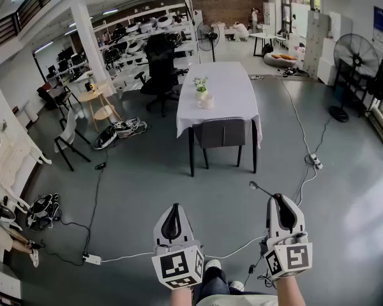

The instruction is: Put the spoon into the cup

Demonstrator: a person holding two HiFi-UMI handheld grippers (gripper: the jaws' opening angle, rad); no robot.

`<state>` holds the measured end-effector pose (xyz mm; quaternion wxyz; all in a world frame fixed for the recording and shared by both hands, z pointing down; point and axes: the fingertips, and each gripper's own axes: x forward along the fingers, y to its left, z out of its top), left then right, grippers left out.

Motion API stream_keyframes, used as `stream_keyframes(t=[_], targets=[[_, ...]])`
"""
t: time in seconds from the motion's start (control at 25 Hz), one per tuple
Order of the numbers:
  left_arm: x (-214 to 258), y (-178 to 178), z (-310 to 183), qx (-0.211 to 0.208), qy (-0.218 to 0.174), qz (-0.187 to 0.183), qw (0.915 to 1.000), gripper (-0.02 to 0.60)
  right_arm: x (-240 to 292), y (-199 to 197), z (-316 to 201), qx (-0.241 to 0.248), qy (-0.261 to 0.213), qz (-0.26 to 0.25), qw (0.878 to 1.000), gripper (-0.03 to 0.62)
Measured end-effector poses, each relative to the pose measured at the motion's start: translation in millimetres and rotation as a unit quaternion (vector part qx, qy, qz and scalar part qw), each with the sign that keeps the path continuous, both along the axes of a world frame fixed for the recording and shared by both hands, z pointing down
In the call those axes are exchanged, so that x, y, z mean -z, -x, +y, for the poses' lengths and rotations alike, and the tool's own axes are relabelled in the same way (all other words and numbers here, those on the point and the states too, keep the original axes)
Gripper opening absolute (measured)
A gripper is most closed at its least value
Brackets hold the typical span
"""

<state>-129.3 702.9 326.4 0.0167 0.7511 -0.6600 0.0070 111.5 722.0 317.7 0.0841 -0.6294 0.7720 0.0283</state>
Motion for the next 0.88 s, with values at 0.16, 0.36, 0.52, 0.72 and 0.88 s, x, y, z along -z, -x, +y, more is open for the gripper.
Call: stream_keyframes(t=[0.16, 0.36, 0.52, 0.72, 0.88], targets=[[-3.5, -7.8, -2.4, 0.001, -0.001, 0.000, 1.0000, 0.014, -4.0, -8.1, -2.9, 0.001, 0.000, -0.002, 1.000, 0.061], [-2.3, -5.7, 4.5, 0.003, -0.002, -0.001, 1.0000, 0.014, -3.6, -6.1, 3.6, 0.004, 0.000, -0.002, 1.000, 0.061], [-6.6, -10.4, 6.7, 0.007, 0.001, -0.001, 1.0000, 0.014, -8.2, -12.9, 4.8, 0.006, 0.002, -0.002, 1.000, 0.061], [-16.1, -19.9, 8.7, 0.008, 0.010, 0.001, 0.9999, 0.014, -13.5, -22.4, 7.6, 0.010, 0.001, -0.014, 1.000, 0.062], [-25.6, -26.2, -1.2, 0.004, 0.017, 0.000, 0.9998, 0.014, -21.1, -27.4, -2.0, 0.010, 0.004, -0.019, 1.000, 0.063]])
